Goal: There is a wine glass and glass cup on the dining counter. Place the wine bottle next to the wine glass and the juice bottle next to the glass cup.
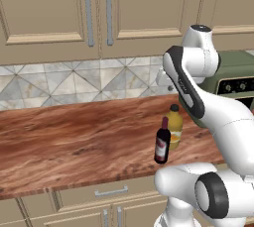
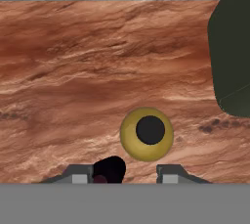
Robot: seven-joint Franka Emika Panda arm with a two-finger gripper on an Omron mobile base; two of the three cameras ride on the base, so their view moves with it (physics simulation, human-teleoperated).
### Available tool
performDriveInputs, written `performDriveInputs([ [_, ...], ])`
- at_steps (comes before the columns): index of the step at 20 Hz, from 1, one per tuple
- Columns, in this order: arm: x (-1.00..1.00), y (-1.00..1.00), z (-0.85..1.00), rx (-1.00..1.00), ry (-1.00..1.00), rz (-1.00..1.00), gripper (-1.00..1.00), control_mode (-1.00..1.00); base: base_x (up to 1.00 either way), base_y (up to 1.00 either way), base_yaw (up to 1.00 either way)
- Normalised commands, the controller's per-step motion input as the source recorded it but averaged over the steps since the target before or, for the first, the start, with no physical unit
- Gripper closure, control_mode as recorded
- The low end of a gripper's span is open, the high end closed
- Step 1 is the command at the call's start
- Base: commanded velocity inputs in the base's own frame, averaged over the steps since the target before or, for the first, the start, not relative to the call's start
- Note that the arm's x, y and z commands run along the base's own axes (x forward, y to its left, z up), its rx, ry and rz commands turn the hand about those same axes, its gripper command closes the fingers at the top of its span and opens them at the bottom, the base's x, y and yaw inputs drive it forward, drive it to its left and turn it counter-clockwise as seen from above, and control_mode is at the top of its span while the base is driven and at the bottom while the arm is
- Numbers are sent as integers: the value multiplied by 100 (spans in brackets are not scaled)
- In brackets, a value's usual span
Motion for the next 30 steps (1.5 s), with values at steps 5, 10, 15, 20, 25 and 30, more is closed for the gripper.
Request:
performDriveInputs([
  [5, -1, 0, -1, 0, 0, 0, -100, -100, 0, 0, 0],
  [10, -3, 0, -7, 0, 0, 0, -100, -100, 0, 0, 0],
  [15, -2, -6, -15, 0, 0, 0, -100, -100, 0, 0, 0],
  [20, 6, -15, -15, 0, 4, 0, -100, -100, 0, 0, 0],
  [25, 22, -22, -16, 0, 15, 0, -100, -100, 0, 0, 0],
  [30, 29, -9, -19, 0, 8, 0, -100, -100, 0, 0, 0],
])
